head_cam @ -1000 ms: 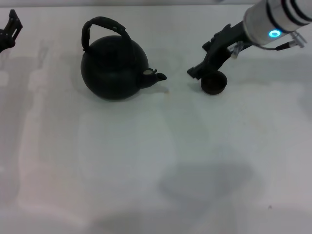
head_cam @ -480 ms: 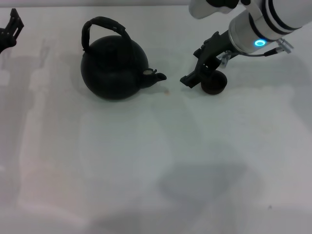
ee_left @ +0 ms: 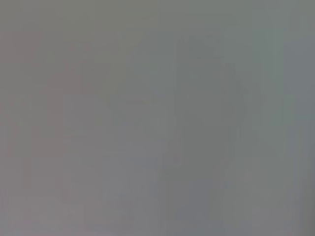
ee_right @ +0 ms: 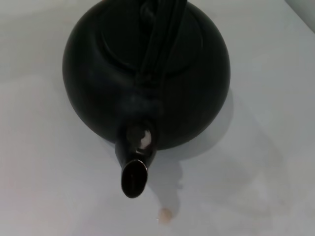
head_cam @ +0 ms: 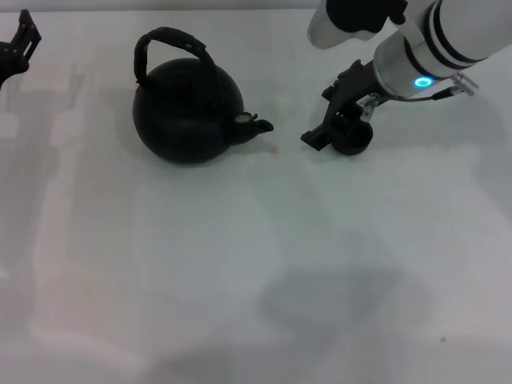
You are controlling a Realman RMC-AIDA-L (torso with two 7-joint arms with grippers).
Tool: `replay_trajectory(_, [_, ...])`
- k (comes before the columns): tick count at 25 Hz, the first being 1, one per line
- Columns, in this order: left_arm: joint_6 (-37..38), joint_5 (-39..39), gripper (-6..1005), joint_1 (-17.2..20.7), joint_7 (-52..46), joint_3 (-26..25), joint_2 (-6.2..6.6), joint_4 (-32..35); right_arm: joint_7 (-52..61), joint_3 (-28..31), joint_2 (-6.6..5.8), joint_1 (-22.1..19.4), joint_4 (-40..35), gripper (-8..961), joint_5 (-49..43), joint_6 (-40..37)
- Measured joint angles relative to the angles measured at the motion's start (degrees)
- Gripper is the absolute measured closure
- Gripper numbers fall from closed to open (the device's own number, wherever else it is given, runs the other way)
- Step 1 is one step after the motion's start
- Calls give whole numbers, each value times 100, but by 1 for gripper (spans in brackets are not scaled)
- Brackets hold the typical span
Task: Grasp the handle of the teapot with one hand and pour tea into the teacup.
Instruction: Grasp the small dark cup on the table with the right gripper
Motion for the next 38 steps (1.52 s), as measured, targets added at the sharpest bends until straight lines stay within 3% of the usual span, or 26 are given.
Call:
replay_trajectory(18, [-9, -2, 121, 0, 0, -1, -7, -26, 3, -351, 2, 363, 832, 96, -10, -548])
replay_trajectory(38, [-10, 0, 121, 13, 0, -1, -7, -26, 124, -272, -32, 160, 993, 118, -22, -580])
